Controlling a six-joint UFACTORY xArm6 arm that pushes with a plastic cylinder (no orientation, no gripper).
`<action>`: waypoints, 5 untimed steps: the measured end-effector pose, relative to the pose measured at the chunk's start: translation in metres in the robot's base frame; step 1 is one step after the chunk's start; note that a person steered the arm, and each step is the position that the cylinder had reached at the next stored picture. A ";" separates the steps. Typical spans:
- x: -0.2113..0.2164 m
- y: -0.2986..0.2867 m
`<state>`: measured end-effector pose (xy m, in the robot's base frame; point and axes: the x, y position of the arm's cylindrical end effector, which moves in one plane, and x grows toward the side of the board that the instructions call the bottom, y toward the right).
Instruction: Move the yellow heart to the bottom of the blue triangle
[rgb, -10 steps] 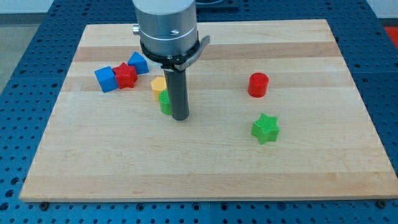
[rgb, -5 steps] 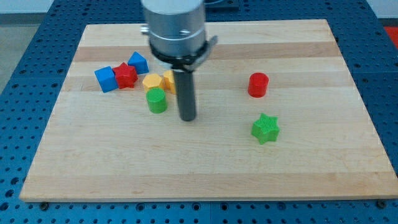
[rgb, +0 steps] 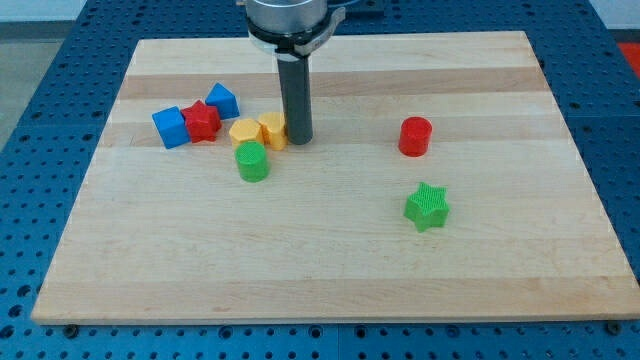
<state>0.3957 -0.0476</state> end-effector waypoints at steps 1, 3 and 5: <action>0.000 -0.012; 0.000 -0.033; 0.000 -0.040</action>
